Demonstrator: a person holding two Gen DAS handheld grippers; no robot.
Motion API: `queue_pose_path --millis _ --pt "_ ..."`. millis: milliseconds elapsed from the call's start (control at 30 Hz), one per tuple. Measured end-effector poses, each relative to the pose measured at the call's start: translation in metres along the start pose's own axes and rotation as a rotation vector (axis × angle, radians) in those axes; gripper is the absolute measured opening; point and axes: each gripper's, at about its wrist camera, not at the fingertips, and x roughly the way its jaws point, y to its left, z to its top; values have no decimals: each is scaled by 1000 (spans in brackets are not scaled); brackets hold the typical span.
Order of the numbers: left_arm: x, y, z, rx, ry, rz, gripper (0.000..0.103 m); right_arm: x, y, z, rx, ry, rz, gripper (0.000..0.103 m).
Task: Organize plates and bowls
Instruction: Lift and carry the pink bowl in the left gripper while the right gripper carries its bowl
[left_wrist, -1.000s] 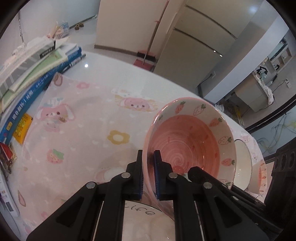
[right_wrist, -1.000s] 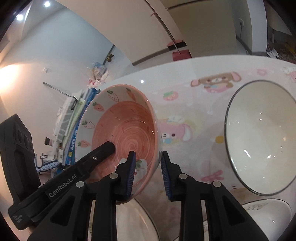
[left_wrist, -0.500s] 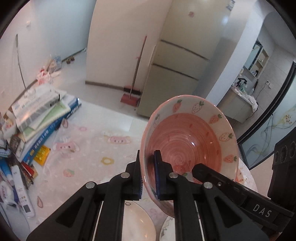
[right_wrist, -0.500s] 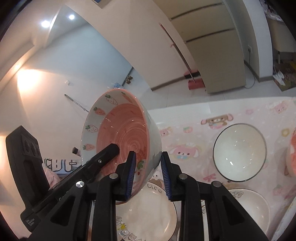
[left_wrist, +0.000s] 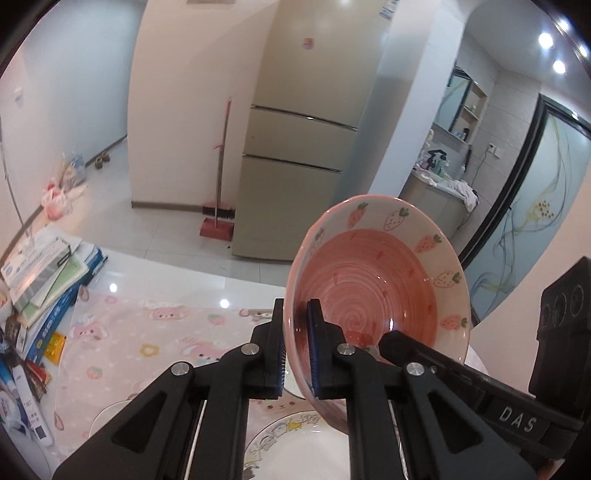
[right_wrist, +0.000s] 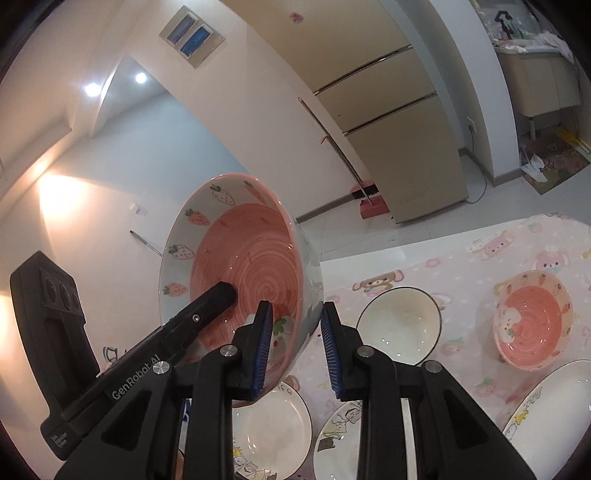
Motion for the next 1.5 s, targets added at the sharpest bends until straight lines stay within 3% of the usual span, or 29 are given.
queue_pose_path --millis 200,500,867,1067,1200,1500 --pt "29 -18 -22 60 20 38 9 13 -29 -9 1 20 -53 30" --pt "78 -3 -42 -15 165 -20 11 48 -58 -10 54 110 -98 30" --pt "122 -2 -60 -20 285 22 10 92 -81 -24 64 203 -215 30" --pt "134 -6 -67 9 309 59 11 108 -81 -31 7 228 -277 30" --pt "141 -15 -73 80 314 87 13 113 -77 -34 -49 231 -339 30" --pt "147 -18 -77 123 287 106 13 117 -76 -33 -159 244 -381 30"
